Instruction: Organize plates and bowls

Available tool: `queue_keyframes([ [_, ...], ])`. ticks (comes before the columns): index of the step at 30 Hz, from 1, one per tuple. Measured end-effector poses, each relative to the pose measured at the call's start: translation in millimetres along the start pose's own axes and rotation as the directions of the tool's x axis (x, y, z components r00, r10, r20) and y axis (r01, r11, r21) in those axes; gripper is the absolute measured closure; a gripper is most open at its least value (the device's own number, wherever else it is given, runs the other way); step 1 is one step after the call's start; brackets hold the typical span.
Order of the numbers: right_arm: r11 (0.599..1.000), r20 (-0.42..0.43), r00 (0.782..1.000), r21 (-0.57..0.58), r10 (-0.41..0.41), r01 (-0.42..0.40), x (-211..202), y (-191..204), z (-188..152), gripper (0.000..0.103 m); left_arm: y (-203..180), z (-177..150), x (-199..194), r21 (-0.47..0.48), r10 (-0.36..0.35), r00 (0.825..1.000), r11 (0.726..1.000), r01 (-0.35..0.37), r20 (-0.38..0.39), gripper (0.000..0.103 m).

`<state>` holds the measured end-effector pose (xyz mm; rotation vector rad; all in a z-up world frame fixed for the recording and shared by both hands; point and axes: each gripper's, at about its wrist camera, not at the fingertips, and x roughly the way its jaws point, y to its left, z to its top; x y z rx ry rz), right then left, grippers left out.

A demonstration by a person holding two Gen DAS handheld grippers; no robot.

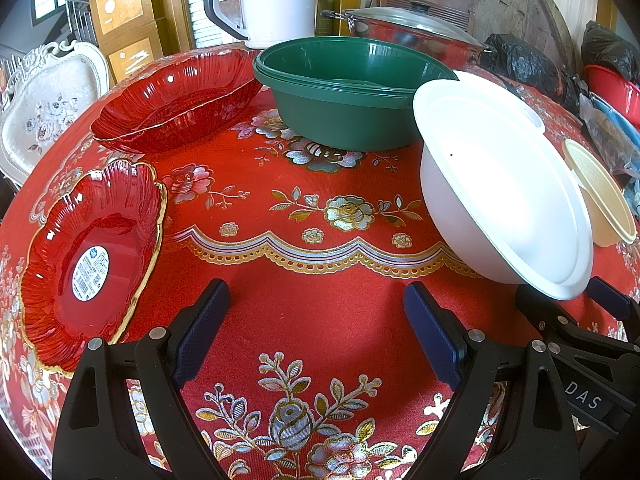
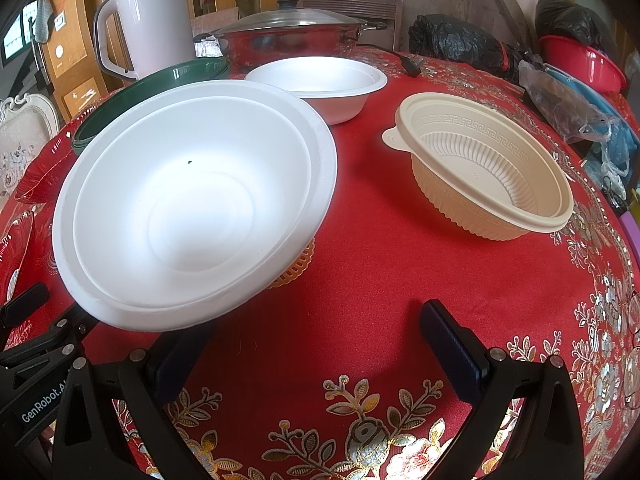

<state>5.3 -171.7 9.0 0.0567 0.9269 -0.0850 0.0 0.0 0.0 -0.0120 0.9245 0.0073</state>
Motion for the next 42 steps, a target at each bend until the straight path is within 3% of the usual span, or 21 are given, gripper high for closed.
queue_keyframes([
  [19, 1.0, -0.003, 1.0, -0.005, -0.002, 0.002, 1.1, 1.6, 0.1, 0.0, -0.1, -0.2, -0.3, 0.003, -0.001, 1.0, 1.0, 0.001, -0.001, 0.014],
  [26, 0.999, -0.003, 1.0, -0.041, -0.006, 0.005, -13.4, 5.2, -12.4, 0.001, 3.3, -13.5, -14.6, 0.017, -0.013, 0.999, 1.0, 0.014, -0.04, 0.014],
  [32, 0.995, 0.064, 0.998, -0.1, -0.013, 0.019, -45.4, 11.8, -16.2, 0.001, 9.2, -14.6, -50.1, 0.036, -0.009, 0.999, 0.999, 0.008, 0.032, 0.014],
  [42, 0.982, 0.144, 0.984, -0.172, 0.104, -0.079, -83.7, 40.8, -5.4, 0.001, 49.3, -2.0, -100.2, 0.008, 0.05, 0.988, 0.999, -0.052, 0.147, 0.014],
])
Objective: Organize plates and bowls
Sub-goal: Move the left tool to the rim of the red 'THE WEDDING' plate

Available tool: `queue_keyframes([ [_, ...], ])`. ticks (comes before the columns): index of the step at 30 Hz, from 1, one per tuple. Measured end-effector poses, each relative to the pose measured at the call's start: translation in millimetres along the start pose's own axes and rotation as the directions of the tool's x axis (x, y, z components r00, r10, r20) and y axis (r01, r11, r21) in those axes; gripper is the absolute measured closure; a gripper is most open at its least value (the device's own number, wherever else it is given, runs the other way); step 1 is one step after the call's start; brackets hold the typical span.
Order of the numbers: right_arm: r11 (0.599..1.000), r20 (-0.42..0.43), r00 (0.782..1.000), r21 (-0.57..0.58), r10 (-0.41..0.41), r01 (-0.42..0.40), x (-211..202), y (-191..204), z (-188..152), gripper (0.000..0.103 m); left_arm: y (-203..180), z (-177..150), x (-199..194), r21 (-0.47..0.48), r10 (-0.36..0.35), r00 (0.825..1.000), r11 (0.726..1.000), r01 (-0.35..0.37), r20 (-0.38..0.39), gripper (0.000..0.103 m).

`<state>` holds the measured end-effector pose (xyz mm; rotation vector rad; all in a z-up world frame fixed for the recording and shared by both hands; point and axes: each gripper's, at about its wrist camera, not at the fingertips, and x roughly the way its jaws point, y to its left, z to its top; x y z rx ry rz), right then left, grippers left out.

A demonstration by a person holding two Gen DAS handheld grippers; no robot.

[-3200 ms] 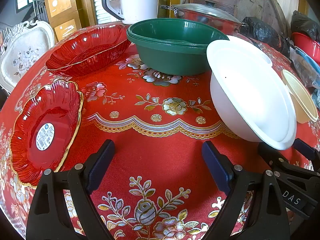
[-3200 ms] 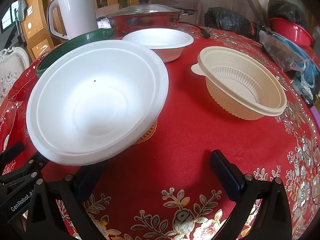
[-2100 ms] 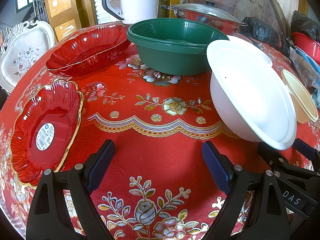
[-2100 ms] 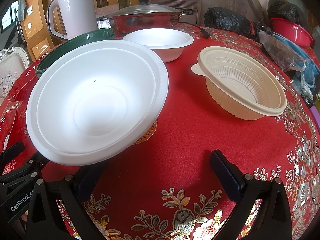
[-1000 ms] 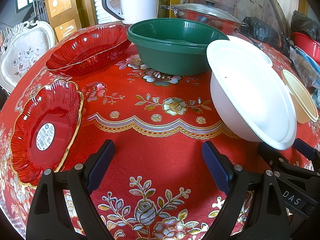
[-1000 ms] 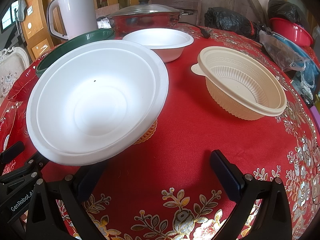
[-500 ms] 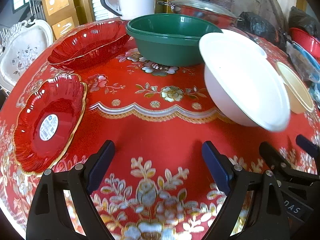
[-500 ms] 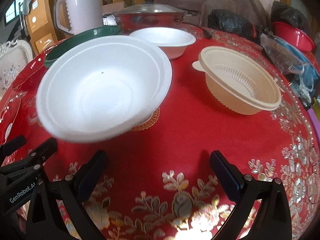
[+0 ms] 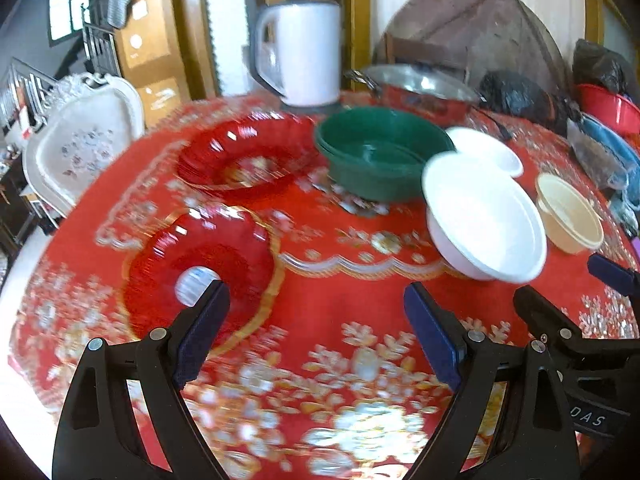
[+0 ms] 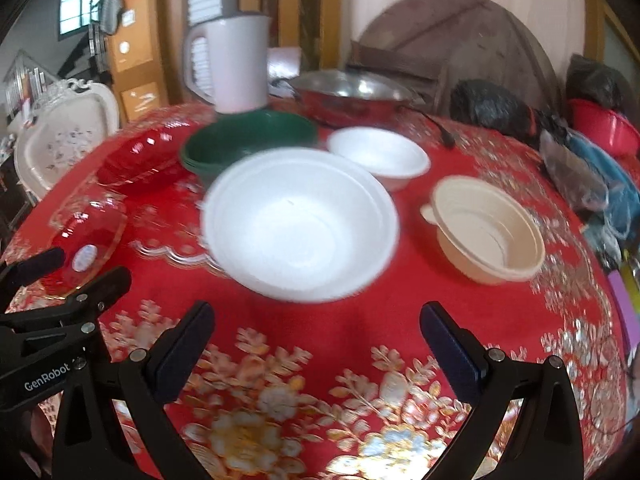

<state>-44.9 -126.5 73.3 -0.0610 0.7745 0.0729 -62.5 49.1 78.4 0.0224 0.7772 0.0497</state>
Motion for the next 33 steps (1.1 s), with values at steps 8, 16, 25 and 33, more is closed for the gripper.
queue_keyframes([
  [8, 0.993, 0.046, 0.994, -0.07, 0.102, -0.099, -5.5, 38.5, 29.7, 0.001, 58.7, 22.1, -12.8, -0.064, 0.113, 0.992, 0.992, -0.11, 0.058, 0.014],
  [16, 0.97, 0.046, 0.978, -0.144, 0.205, -0.197, 1.7, 77.4, 64.0, 0.001, 122.7, 46.7, -1.7, -0.132, 0.17, 0.984, 0.978, -0.162, 0.046, 0.014],
  [25, 0.914, 0.005, 0.932, -0.194, 0.364, -0.356, 25.4, 120.5, 129.7, 0.001, 188.3, 91.4, 36.7, -0.196, 0.135, 0.991, 0.971, -0.137, -0.027, 0.014],
  [33, 0.871, -0.091, 0.902, -0.234, 0.422, -0.431, 70.3, 153.3, 179.4, 0.001, 196.3, 121.4, 86.2, -0.139, 0.113, 0.988, 0.982, -0.128, -0.11, 0.014],
])
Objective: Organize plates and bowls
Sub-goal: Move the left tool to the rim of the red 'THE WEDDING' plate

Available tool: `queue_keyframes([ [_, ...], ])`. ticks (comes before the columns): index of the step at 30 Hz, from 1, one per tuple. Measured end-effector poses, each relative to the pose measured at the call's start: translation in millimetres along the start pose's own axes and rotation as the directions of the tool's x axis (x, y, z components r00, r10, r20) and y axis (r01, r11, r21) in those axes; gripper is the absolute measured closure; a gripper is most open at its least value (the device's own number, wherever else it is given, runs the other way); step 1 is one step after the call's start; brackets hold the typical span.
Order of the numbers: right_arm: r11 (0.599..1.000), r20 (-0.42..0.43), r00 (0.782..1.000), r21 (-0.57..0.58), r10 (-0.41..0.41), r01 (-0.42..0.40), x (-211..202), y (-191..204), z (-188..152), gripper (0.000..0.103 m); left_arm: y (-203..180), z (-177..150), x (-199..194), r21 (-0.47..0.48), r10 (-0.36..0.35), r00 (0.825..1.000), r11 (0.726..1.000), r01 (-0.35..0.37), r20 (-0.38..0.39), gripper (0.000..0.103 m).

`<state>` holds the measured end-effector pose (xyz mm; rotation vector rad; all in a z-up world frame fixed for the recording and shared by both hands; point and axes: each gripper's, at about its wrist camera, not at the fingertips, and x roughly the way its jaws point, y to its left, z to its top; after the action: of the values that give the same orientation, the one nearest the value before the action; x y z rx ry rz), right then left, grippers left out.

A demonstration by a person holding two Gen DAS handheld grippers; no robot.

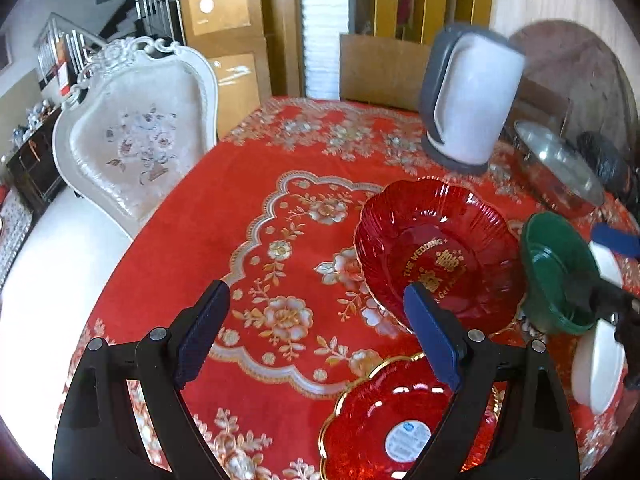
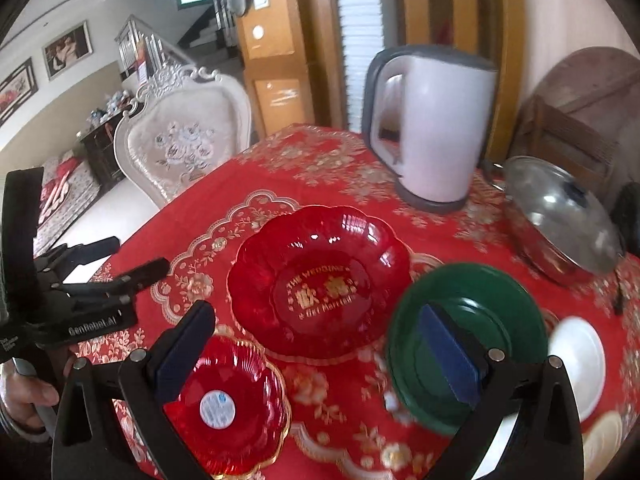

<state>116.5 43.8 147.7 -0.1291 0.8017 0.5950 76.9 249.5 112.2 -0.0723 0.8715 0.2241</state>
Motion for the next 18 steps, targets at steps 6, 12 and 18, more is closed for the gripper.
queue_keyframes([
  [6, 0.999, -0.064, 0.998, -0.043, 0.002, -0.004, 39.3, -9.1, 24.2, 0.001, -10.4, 11.5, 31.3, 0.013, -0.026, 0.998, 1.0, 0.026, -0.054, 0.014],
  [12, 0.995, -0.112, 0.993, -0.098, -0.025, 0.014, 71.4, -21.7, 39.8, 0.001, -15.5, 21.7, 54.7, 0.003, -0.038, 0.995, 0.999, 0.038, -0.096, 0.014],
  [18, 0.994, -0.163, 0.986, -0.11, -0.036, 0.018, 102.7, -31.4, 43.6, 0.001, -21.8, 25.3, 75.3, 0.01, -0.038, 0.99, 0.999, 0.039, -0.137, 0.014],
])
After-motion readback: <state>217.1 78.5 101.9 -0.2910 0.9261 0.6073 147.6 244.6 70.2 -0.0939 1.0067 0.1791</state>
